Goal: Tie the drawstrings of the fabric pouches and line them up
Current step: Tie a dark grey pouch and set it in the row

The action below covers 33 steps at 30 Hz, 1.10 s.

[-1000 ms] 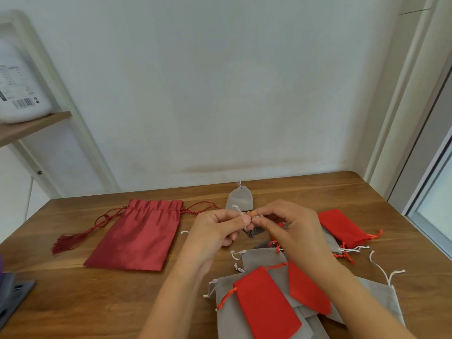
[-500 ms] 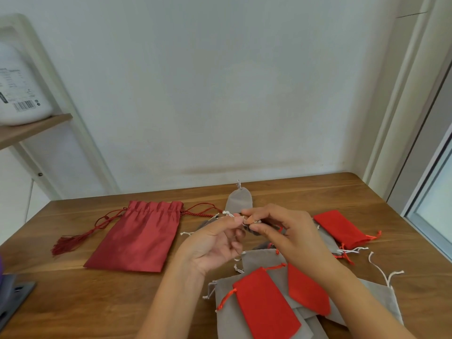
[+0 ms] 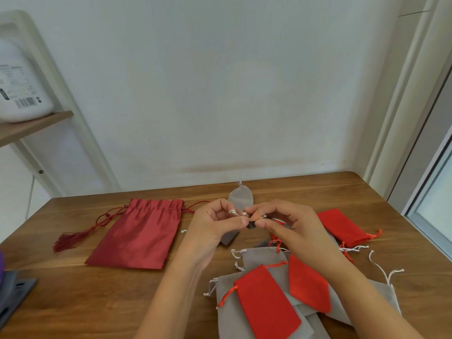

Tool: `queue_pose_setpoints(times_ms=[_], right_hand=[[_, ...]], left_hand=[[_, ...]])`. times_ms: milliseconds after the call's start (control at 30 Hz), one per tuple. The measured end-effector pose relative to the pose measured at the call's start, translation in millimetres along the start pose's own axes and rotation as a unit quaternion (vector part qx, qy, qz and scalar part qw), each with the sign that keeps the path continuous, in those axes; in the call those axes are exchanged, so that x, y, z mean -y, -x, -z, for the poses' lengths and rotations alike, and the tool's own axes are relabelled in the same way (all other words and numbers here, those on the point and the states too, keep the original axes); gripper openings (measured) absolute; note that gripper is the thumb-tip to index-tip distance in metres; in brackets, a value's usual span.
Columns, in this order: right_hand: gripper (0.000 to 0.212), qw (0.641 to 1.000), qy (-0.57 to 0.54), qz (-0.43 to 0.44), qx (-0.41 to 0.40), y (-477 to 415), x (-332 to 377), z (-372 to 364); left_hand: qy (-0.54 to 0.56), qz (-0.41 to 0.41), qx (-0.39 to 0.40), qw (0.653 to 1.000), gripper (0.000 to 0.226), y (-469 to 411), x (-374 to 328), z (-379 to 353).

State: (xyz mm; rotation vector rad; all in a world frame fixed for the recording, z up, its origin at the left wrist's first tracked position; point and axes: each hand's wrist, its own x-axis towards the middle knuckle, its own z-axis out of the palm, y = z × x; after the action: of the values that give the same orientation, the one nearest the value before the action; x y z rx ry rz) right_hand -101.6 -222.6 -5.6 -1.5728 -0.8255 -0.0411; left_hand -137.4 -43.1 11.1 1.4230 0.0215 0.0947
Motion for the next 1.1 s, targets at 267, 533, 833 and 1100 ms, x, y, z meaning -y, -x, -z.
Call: queue_pose_setpoints(times_ms=[267, 533, 833, 1100], right_hand=[[0.015, 0.999, 0.03, -0.027, -0.009, 0, -2, -5], [0.016, 0.984, -0.13, -0.094, -0.077, -9, -1, -4], [0.033, 0.964, -0.183, -0.195, -0.007, -8, 2, 9], [0.037, 0.975, -0.124, -0.182, 0.008, -8, 0, 5]], left_hand=[[-0.136, -0.083, -0.023, 0.987, 0.03, -2, 4, -2], [-0.21, -0.184, -0.032, 0.96, 0.037, 4, 6, -3], [-0.295, -0.231, -0.013, 0.927, 0.034, 11, 6, -9], [-0.317, -0.243, -0.018, 0.917, 0.042, 12, 5, -12]])
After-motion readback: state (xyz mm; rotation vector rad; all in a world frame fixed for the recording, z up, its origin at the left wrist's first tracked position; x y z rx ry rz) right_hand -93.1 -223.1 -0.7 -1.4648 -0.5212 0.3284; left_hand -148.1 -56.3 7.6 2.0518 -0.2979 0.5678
